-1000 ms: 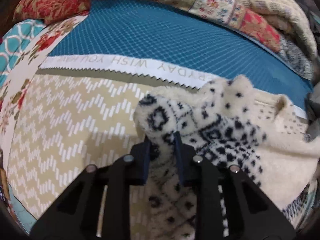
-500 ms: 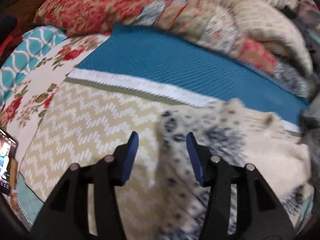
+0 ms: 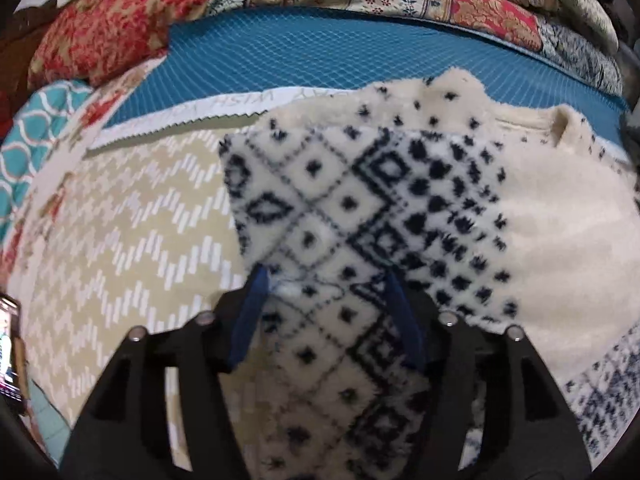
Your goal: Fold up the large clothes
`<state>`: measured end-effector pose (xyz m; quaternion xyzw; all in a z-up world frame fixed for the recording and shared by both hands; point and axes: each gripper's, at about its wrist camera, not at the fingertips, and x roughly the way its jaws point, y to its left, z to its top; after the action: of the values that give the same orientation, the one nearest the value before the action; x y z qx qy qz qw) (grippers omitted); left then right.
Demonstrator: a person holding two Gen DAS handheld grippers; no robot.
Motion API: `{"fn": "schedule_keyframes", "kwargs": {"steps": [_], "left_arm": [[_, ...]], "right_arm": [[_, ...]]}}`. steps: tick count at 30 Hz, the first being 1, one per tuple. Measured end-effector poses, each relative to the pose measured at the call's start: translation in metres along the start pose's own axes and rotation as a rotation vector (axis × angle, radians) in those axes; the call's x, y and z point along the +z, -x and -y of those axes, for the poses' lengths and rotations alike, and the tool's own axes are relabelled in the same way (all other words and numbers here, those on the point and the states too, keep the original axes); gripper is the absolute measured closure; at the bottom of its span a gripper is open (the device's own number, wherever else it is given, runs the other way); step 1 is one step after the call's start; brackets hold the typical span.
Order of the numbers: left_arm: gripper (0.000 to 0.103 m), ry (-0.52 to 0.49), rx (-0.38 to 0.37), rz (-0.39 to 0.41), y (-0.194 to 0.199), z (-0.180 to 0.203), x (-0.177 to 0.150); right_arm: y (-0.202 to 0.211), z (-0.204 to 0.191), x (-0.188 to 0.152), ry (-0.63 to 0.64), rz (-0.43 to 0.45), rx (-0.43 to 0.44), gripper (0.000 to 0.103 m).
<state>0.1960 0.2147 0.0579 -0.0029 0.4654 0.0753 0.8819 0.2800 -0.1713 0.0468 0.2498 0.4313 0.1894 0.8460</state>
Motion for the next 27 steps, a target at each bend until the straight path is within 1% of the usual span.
{"fn": "schedule_keyframes", "kwargs": {"steps": [1,3,4,5,6,7,9,10,12,14,15,16,18,19,21,23,26,27], "left_arm": [[0.033,0.023,-0.007,-0.019,0.002,-0.005,0.001],[0.033,0.070,-0.043,-0.046,0.012,-0.016,0.002],[0.033,0.080,-0.041,-0.037,0.026,-0.023,-0.001],[0.033,0.075,-0.034,-0.022,0.036,-0.027,-0.006],[0.033,0.065,-0.026,-0.003,0.050,-0.031,-0.013],[0.033,0.054,-0.023,0.018,0.068,-0.039,-0.026],[0.033,0.046,-0.032,0.028,0.091,-0.052,-0.051],[0.033,0.045,-0.044,0.017,0.102,-0.061,-0.067],[0.033,0.049,-0.071,-0.015,0.119,-0.074,-0.100],[0.032,0.071,-0.114,-0.052,0.134,-0.091,-0.133],[0.030,0.088,-0.142,-0.071,0.141,-0.096,-0.149],[0.027,0.114,-0.179,-0.090,0.148,-0.103,-0.168],[0.026,0.149,-0.215,-0.109,0.156,-0.110,-0.193],[0.026,0.165,-0.222,-0.122,0.159,-0.112,-0.207],[0.026,0.195,-0.235,-0.150,0.159,-0.112,-0.225],[0.026,0.221,-0.271,-0.180,0.161,-0.114,-0.242],[0.026,0.205,-0.308,-0.190,0.167,-0.111,-0.264],[0.026,0.198,-0.333,-0.198,0.167,-0.108,-0.270]], "right_arm": [[0.002,-0.003,0.000,0.006,0.005,-0.009,0.044],[0.018,-0.015,-0.003,0.024,0.033,-0.051,0.045],[0.031,-0.021,-0.007,0.021,0.057,-0.050,0.047],[0.041,-0.027,-0.010,0.017,0.073,-0.036,0.050],[0.055,-0.033,-0.019,0.023,0.087,-0.001,0.052],[0.066,-0.036,-0.026,0.034,0.091,0.017,0.053],[0.094,-0.044,-0.049,0.080,0.086,0.035,0.057],[0.110,-0.046,-0.067,0.110,0.074,0.033,0.057],[0.129,-0.049,-0.091,0.136,0.052,0.020,0.058],[0.154,-0.047,-0.126,0.158,0.021,0.002,0.058],[0.162,-0.046,-0.139,0.165,0.010,-0.014,0.059],[0.170,-0.042,-0.154,0.164,-0.006,-0.026,0.059],[0.183,-0.033,-0.177,0.140,-0.042,-0.024,0.059],[0.188,-0.029,-0.187,0.130,-0.055,-0.025,0.059],[0.201,-0.018,-0.212,0.107,-0.083,-0.032,0.059],[0.212,-0.010,-0.233,0.088,-0.106,-0.032,0.059],[0.225,-0.004,-0.262,0.065,-0.160,0.009,0.059],[0.227,-0.004,-0.269,0.068,-0.180,0.009,0.059]]}}
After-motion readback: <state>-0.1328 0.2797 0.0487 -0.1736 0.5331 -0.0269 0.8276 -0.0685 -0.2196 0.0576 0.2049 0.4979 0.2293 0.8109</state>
